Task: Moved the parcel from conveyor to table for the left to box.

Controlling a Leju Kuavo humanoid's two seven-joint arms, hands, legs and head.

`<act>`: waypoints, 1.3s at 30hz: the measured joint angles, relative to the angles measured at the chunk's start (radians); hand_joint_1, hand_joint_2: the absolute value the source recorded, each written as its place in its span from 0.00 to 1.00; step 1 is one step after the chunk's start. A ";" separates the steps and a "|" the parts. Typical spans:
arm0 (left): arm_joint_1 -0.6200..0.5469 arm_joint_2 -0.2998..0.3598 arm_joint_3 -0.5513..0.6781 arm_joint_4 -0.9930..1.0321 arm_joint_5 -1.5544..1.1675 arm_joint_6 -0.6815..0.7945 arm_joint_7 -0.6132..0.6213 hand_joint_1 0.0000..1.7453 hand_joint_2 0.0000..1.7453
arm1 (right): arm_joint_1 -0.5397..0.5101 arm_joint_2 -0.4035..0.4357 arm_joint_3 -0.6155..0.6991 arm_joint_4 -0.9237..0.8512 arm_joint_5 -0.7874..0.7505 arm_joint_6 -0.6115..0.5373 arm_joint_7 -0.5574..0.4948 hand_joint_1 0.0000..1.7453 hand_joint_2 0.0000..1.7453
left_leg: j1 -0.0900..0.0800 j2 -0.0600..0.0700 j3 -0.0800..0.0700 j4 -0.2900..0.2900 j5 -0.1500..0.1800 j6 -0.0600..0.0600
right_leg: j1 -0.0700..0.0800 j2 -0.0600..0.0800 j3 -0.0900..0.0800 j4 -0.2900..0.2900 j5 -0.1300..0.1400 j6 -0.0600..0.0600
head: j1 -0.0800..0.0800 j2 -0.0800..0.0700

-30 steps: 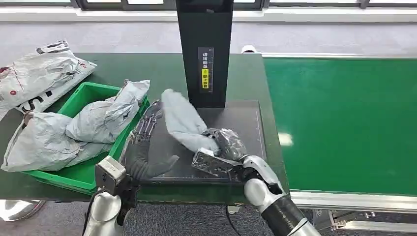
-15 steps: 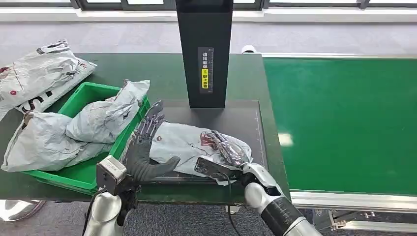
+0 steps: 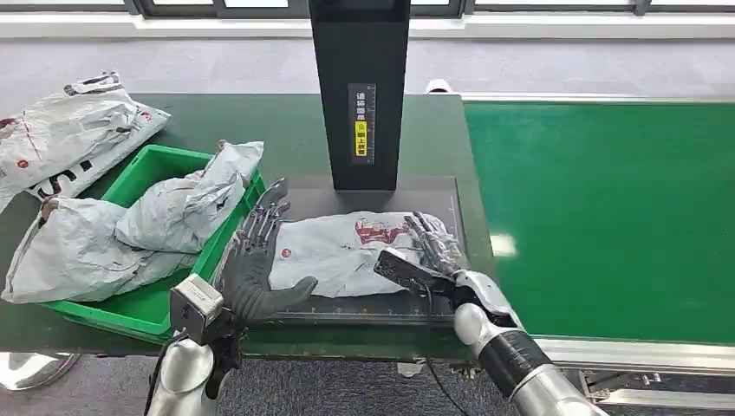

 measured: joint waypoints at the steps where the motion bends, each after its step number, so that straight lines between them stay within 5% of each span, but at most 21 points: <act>1: 0.000 0.000 0.000 0.000 0.000 0.000 0.000 0.00 1.00 | 0.000 0.000 0.000 0.002 0.000 0.000 0.000 0.00 1.00 | 0.000 0.000 0.000 0.000 0.000 0.000 | 0.000 0.000 0.000 0.000 0.000 0.000 | 0.000 0.000; 9: 0.000 0.000 0.000 0.000 -0.008 -0.005 0.010 0.00 1.00 | -0.034 -0.035 -0.113 0.008 -0.091 -0.075 -0.039 0.00 1.00 | -0.001 -0.001 0.000 0.001 0.000 0.000 | -0.001 0.000 0.000 0.000 0.001 0.001 | 0.000 0.000; 10: 0.000 0.000 0.000 0.000 -0.013 -0.005 0.010 0.00 1.00 | -0.042 -0.042 -0.154 0.008 -0.100 -0.080 -0.046 0.00 0.00 | -0.001 -0.001 0.000 0.001 0.000 0.001 | -0.001 0.000 0.001 0.000 0.001 0.001 | 0.000 0.000; 18: -0.008 0.000 0.000 0.009 -0.029 -0.005 0.010 0.00 1.00 | -0.050 -0.053 -0.315 -0.032 -0.167 0.029 -0.120 0.00 0.00 | -0.001 0.000 0.000 0.001 0.000 0.000 | 0.000 0.000 0.000 0.000 0.001 0.001 | 0.000 0.000; 28: -0.067 -0.002 0.000 0.071 -0.039 -0.006 0.008 0.00 1.00 | -0.023 -0.033 -0.352 -0.098 -0.405 0.289 -0.214 0.00 0.00 | 0.000 0.000 0.000 0.000 0.001 0.000 | 0.000 0.000 0.000 0.000 0.001 0.001 | 0.000 0.000; 35: -0.095 -0.003 0.000 0.114 -0.058 0.007 0.018 0.00 1.00 | -0.022 -0.026 -0.365 -0.098 -0.468 0.350 -0.246 0.00 0.00 | 0.000 0.000 0.000 0.001 0.000 0.000 | 0.000 0.000 0.000 0.000 0.001 0.001 | 0.000 0.000; 36: -0.098 -0.004 0.000 0.120 -0.074 0.020 0.029 0.00 1.00 | -0.020 -0.025 -0.367 -0.098 -0.474 0.351 -0.253 0.00 1.00 | 0.000 0.000 0.000 0.001 0.000 0.000 | 0.000 0.000 0.000 0.000 0.001 0.001 | 0.000 0.000; 39: -0.114 -0.004 0.000 0.156 -0.216 0.139 0.094 0.00 1.00 | 0.012 -0.018 -0.378 -0.161 -0.485 0.340 -0.285 0.00 1.00 | 0.000 0.000 0.000 0.001 0.000 0.000 | 0.000 0.000 0.000 0.000 0.001 0.001 | 0.000 0.000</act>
